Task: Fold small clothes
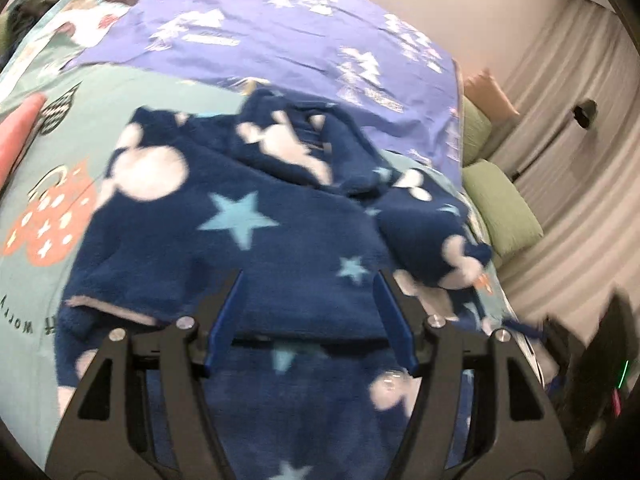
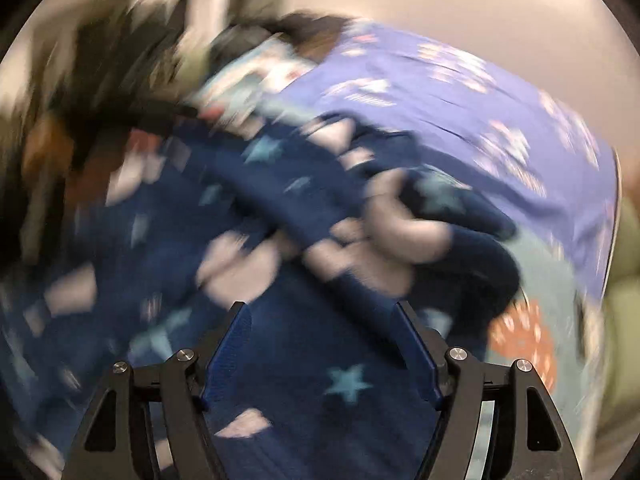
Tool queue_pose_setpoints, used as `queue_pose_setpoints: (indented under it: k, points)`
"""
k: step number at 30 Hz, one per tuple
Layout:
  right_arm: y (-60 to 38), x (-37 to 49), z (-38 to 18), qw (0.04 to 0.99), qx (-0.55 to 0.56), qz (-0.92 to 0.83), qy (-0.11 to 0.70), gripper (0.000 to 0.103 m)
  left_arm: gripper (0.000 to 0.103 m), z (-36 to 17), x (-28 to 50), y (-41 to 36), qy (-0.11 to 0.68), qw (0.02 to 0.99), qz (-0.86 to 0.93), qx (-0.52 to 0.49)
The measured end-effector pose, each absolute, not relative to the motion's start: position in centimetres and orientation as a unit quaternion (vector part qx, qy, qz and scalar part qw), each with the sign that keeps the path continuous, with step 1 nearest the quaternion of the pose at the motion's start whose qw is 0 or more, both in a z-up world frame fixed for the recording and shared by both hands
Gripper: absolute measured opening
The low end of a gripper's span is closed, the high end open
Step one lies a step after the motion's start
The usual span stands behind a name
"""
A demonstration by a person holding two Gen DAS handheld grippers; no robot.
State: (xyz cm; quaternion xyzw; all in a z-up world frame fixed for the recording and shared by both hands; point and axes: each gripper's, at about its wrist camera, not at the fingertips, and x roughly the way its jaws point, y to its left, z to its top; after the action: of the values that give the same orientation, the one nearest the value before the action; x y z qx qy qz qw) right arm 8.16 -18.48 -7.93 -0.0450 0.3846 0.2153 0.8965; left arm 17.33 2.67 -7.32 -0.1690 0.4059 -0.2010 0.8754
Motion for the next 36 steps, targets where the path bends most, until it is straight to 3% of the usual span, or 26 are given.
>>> queue_pose_setpoints:
  k: [6, 9, 14, 15, 17, 18, 21, 23, 28, 31, 36]
  points:
    - [-28.9, 18.8, -7.5, 0.822, 0.322, 0.174, 0.436, 0.074, 0.066, -6.9, 16.3, 0.6, 0.402, 0.874, -0.226, -0.151]
    - [-31.1, 24.4, -9.9, 0.784, 0.394, 0.145, 0.457, 0.08, 0.066, -7.3, 16.0, 0.9, 0.408, 0.872, -0.223, -0.153]
    - [-30.5, 29.4, -14.3, 0.767, 0.379, 0.089, 0.511, 0.081, 0.066, -7.6, 16.2, 2.1, 0.414, 0.875, -0.205, -0.145]
    - [-29.9, 29.0, -14.8, 0.758, 0.397, 0.109, 0.505, 0.076, 0.066, -7.6, 16.3, 2.4, 0.414, 0.876, -0.201, -0.145]
    - [-27.6, 28.2, -13.1, 0.779, 0.377, 0.159, 0.474, 0.05, 0.066, -7.3, 16.6, 3.2, 0.408, 0.88, -0.192, -0.15]
    - [-26.3, 27.9, -11.8, 0.796, 0.349, 0.181, 0.46, 0.048, 0.066, -7.2, 16.7, 3.6, 0.404, 0.881, -0.19, -0.155]
    - [-20.3, 25.1, -7.2, 0.82, 0.253, 0.292, 0.422, 0.051, 0.067, -7.1, 16.9, 5.2, 0.394, 0.885, -0.177, -0.175]
    - [-16.2, 22.6, -5.5, 0.799, 0.207, 0.379, 0.418, 0.063, 0.069, -7.3, 17.0, 6.2, 0.393, 0.884, -0.164, -0.191]
    - [-9.7, 15.5, -5.0, 0.788, 0.025, 0.443, 0.426, 0.065, 0.069, -8.3, 16.6, 8.0, 0.4, 0.878, -0.148, -0.214]
    - [-11.0, 14.2, -6.1, 0.792, 0.023, 0.418, 0.445, 0.065, 0.069, -8.6, 16.5, 7.9, 0.408, 0.874, -0.154, -0.214]
    - [-17.9, 15.2, -7.2, 0.82, 0.127, 0.314, 0.461, 0.066, 0.073, -8.7, 16.0, 7.5, 0.414, 0.864, -0.18, -0.221]
